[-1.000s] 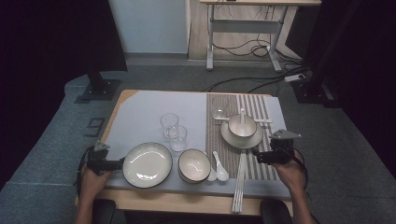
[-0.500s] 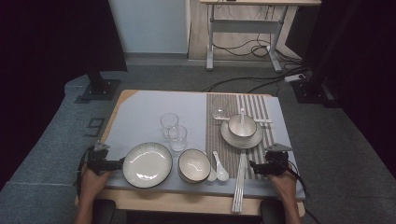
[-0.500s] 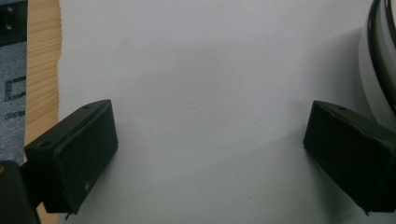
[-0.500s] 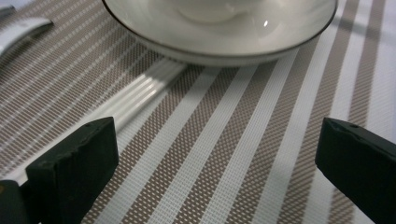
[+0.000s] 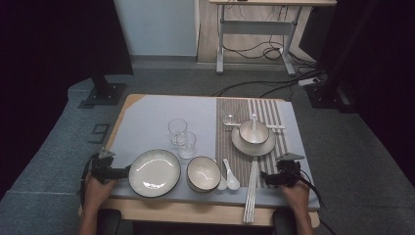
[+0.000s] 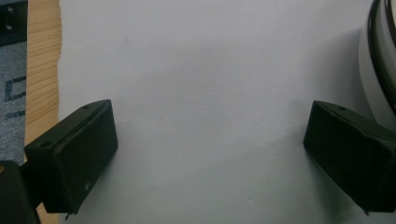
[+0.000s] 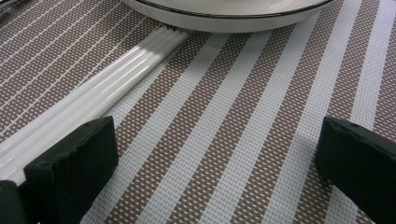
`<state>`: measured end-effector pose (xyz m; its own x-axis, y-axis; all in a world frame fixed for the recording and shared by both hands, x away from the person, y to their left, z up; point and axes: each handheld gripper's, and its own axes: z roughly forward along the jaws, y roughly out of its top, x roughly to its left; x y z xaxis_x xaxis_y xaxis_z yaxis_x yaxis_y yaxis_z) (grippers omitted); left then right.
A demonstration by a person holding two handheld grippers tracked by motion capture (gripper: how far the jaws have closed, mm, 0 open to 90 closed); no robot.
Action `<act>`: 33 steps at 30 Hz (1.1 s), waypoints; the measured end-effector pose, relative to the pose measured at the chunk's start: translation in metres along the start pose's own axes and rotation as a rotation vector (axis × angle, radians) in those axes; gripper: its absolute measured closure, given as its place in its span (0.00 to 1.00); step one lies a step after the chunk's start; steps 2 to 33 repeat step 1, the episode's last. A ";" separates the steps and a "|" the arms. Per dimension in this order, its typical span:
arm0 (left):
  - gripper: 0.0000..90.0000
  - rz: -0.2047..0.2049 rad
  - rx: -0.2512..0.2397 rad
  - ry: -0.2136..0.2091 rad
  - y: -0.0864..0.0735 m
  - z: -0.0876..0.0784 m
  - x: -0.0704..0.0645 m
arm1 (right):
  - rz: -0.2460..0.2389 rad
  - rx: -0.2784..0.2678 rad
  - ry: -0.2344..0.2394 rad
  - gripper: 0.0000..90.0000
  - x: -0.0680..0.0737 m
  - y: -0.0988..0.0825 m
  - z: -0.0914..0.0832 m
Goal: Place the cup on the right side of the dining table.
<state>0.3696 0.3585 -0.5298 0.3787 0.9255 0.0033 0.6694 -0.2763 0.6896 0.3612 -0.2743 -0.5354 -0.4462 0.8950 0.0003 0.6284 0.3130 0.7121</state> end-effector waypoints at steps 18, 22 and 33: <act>0.03 0.000 0.000 0.000 0.000 0.000 0.000 | 0.001 0.000 0.001 0.00 0.000 0.000 0.000; 0.03 0.000 0.000 0.000 0.000 0.000 0.000 | 0.001 0.000 0.001 0.00 0.000 0.000 0.000; 0.03 0.000 0.000 0.000 0.000 0.000 0.000 | 0.001 0.000 0.001 0.00 0.000 0.000 0.000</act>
